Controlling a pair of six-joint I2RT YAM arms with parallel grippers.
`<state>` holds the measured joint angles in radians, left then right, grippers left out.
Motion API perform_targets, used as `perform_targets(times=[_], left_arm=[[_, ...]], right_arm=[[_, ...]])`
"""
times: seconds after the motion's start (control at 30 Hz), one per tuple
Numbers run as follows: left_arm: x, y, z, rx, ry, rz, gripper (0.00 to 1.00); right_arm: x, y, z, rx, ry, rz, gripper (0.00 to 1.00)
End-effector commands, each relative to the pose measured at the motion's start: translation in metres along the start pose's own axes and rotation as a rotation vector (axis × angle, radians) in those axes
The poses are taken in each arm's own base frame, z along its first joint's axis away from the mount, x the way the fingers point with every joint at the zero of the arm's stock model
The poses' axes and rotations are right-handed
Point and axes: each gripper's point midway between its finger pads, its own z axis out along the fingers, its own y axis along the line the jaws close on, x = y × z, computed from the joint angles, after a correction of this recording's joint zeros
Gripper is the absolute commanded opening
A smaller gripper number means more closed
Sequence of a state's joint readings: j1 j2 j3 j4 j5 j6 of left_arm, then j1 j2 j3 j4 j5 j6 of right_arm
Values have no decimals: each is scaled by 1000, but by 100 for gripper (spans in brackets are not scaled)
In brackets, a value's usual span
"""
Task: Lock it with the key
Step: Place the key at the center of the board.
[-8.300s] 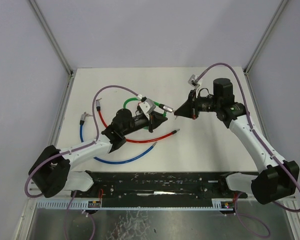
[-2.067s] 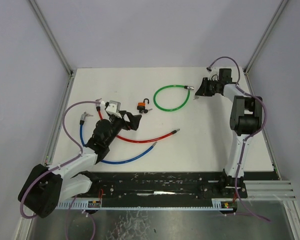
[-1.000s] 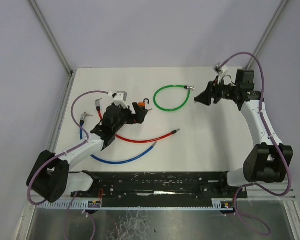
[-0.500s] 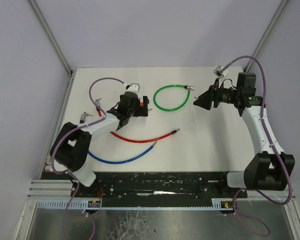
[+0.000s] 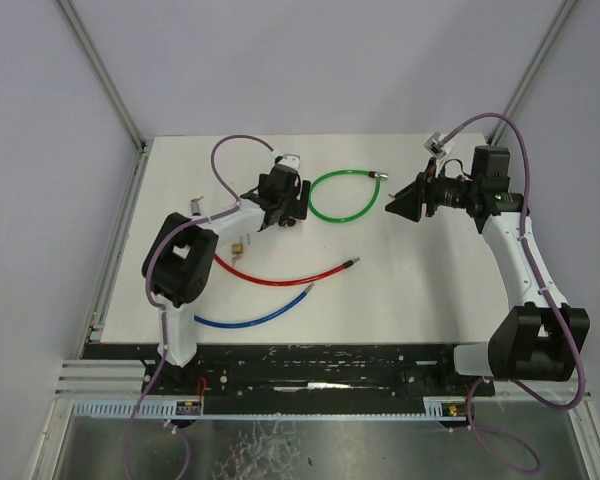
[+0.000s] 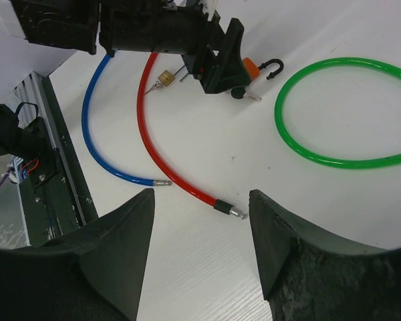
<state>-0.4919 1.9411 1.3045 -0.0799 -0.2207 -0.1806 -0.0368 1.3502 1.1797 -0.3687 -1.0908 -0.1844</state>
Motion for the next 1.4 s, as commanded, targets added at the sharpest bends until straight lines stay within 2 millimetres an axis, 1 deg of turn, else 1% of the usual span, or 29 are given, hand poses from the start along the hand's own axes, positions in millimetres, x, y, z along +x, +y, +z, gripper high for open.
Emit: perform_targets(times=[0.0,0.17,0.27,0.5,0.7,0.9,0.97,1.3,1.37], left_arm=[[-4,18,16,-66,29,4,83],[-6,28,28,-89,33,-18,77],[-4,27,33,-79,48,-18,74],[5,20,40,-45,80,-26,74],[13,23,46,-63,96,-28,73],[20,24,53,-63,113,-35,67],[21,24,54,-58,118,-38,63],[24,21,54,-20,138,-49,53],[24,21,53,-14,138,-51,48]], right_arm=[[-4,3,4,-15,-5,-41,65],[-3,0,4,-3,1,-39,65],[-1,-2,5,0,5,-35,65],[1,-4,6,2,10,-29,65],[1,-4,7,1,12,-29,65],[1,-4,7,-2,12,-29,65],[1,-4,7,-2,12,-29,65],[1,-4,6,-2,13,-31,65],[1,-4,7,-2,14,-30,65]])
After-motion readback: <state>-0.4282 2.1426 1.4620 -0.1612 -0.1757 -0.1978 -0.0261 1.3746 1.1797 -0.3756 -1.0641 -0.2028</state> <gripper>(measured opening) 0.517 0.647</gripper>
